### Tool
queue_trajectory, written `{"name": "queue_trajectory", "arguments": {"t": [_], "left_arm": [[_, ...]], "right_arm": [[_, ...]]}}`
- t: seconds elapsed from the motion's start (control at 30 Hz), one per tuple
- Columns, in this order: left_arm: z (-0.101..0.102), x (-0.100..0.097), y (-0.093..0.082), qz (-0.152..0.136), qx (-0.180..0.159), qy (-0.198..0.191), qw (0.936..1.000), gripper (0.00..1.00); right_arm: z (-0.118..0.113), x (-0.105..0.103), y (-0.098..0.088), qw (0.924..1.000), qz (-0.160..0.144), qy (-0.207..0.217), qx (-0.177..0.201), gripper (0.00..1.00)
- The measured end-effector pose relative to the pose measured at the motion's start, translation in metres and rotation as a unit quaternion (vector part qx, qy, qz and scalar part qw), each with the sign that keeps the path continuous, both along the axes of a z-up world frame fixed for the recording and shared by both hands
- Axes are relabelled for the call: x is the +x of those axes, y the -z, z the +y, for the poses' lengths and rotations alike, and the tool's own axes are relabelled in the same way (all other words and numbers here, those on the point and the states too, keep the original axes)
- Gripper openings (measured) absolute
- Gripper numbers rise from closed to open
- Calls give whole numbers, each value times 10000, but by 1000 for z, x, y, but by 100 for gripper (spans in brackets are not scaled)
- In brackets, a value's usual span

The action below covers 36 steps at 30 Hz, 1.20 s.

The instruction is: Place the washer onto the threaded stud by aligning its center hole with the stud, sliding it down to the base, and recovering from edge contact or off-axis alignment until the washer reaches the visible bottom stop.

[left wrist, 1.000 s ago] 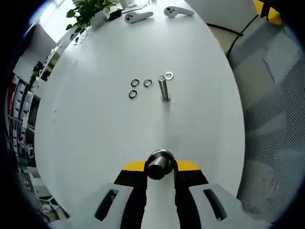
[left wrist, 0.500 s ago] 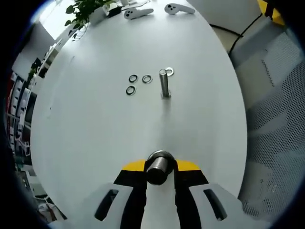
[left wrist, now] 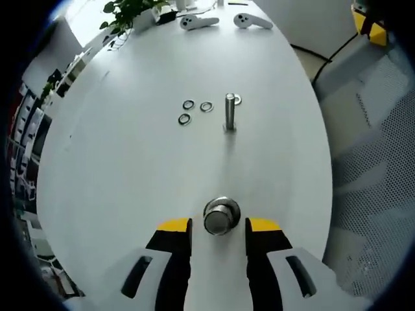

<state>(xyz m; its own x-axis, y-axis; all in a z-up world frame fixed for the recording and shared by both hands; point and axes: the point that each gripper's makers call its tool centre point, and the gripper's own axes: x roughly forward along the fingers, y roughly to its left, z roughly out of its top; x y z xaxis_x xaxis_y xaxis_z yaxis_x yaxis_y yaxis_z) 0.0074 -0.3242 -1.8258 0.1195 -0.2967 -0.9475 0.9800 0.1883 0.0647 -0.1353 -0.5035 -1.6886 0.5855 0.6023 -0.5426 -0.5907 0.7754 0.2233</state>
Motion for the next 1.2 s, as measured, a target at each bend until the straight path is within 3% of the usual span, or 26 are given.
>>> {"name": "queue_trajectory", "arguments": {"t": [0.13, 0.2, 0.23, 0.27, 0.33, 0.47, 0.6, 0.67, 0.77, 0.93, 1.03, 1.07, 1.2], "left_arm": [[7, -3, -18, -137, -191, -286, 9993, 30], [0, -9, -28, 67, -621, -746, 9953, 30], [-4, -12, -37, 204, -895, -1095, 9897, 30], [-5, -12, -42, 150, -979, -1170, 9882, 30], [0, -13, -53, -151, -953, -1021, 9901, 30], [11, -27, -68, -434, -821, -1032, 9903, 27], [16, -44, -95, -580, -1059, -1344, 9835, 27], [21, -46, -112, -849, -1190, -1611, 9761, 27], [19, -58, -133, -821, -1584, -1945, 9645, 27], [32, -85, -167, -1161, -1857, -2265, 9491, 26], [40, -98, -186, -1409, -2149, -2511, 9333, 26], [45, -103, -193, -1535, -2272, -2658, 9242, 26], [60, -121, -208, -1747, -2615, -3046, 8991, 26]], "right_arm": [[1, -1, 0, 10000, -6, -39, 2, 8], [2, -1, 0, 10000, 8, -74, -1, 8], [3, -2, 0, 10000, 12, -92, -1, 8], [3, -2, 0, 9999, 8, -123, -1, 8], [5, -2, 0, 9998, -1, -177, -33, 8], [6, -3, 1, 9997, -10, -233, -68, 8], [7, -4, 1, 9995, -22, -297, -92, 8], [6, -4, 2, 9991, -56, -325, -266, 8], [8, -4, 2, 9986, -111, -411, -304, 8], [12, -7, 1, 9981, -108, -558, -256, 8], [15, -8, 0, 9976, -140, -649, -212, 8], [16, -8, -2, 9973, -204, -681, -194, 8], [16, -7, -4, 9973, -262, -663, -165, 8]]}}
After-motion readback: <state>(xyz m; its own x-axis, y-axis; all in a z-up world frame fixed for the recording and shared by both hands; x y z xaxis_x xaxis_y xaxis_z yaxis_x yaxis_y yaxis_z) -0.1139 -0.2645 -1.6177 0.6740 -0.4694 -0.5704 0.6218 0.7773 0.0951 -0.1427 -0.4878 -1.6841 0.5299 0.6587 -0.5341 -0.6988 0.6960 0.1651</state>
